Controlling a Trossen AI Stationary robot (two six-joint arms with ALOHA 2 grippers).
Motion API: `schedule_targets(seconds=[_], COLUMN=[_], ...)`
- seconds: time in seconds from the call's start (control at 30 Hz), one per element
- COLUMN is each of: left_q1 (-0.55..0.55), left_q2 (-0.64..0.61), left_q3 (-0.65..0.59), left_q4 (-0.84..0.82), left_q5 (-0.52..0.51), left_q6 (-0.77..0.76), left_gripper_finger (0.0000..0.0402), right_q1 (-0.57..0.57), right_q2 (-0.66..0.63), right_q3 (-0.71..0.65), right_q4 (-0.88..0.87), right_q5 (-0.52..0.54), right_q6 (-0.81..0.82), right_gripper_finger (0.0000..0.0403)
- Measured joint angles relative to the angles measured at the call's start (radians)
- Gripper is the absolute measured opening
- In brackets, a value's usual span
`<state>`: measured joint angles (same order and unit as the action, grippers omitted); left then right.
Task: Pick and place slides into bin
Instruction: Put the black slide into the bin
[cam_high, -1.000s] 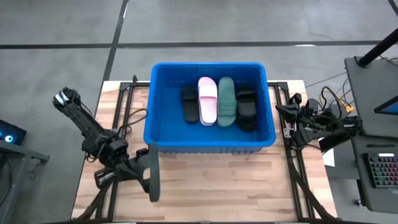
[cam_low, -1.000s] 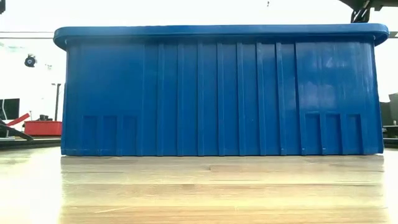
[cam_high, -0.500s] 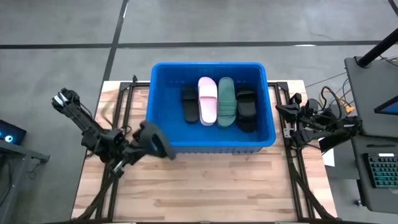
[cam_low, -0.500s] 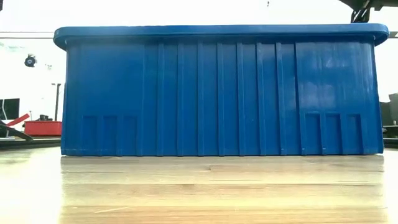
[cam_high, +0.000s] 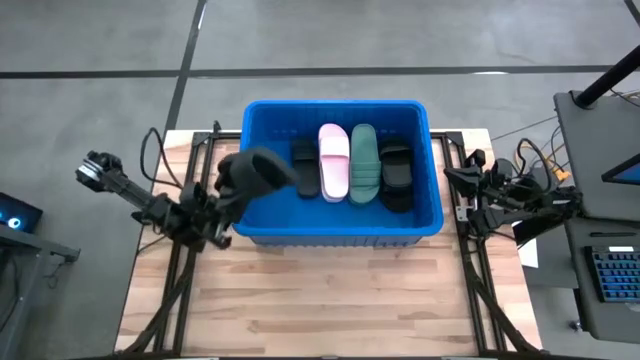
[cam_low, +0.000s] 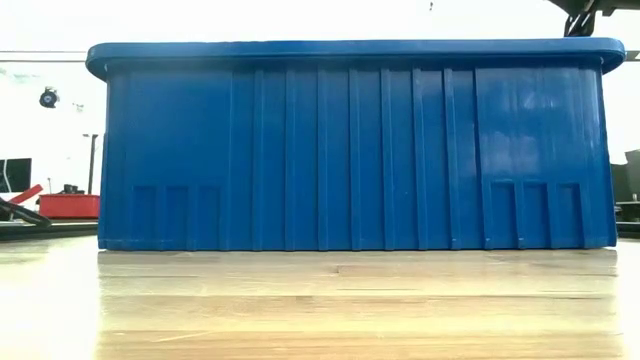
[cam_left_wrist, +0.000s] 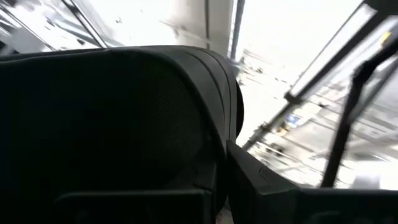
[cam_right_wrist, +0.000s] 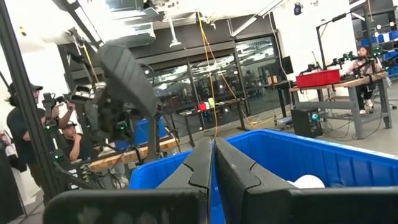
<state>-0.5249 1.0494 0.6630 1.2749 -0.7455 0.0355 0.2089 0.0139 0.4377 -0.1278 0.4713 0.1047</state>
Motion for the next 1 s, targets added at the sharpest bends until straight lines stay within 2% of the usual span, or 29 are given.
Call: schedule_targets(seconds=[0.2,0.33,0.47,0.6,0.7,0.77,0.9,1.0], left_q1=[0.129,0.196,0.255,0.313,0.378,0.423,0.538,0.658], left_q2=[0.060,0.094,0.109,0.095,0.086,0.090,0.093,0.093], left_q3=[0.095,0.174,0.261,0.401,0.536,0.617,0.727,0.755], left_q4=[-0.008,-0.094,-0.346,-0.811,-1.202,-1.381,-1.643,-1.740], left_q5=[-0.004,-0.137,-0.172,-0.156,-0.094,-0.028,0.184,0.353], left_q6=[-0.002,-0.003,-0.012,-0.146,-0.275,-0.316,-0.343,-0.410], left_gripper_finger=[0.0000,0.0000,0.0000,0.0000,0.0000,0.0000,0.0000,0.0000], right_q1=[0.000,0.000,0.000,0.000,0.000,0.000,0.000,0.000], right_q2=[0.000,0.000,0.000,0.000,0.000,0.000,0.000,0.000], right_q3=[0.000,0.000,0.000,0.000,0.000,0.000,0.007,0.021], right_q4=[0.011,0.012,0.013,0.014,0.015,0.015,0.014,0.015], right_q5=[0.000,0.000,0.000,0.000,0.000,0.000,0.000,0.000], right_q6=[0.016,0.027,0.027,0.052,0.063,0.064,0.063,0.063], right_gripper_finger=[0.0008,0.0008,0.0008,0.0008,0.0008,0.0008,0.0008,0.0008])
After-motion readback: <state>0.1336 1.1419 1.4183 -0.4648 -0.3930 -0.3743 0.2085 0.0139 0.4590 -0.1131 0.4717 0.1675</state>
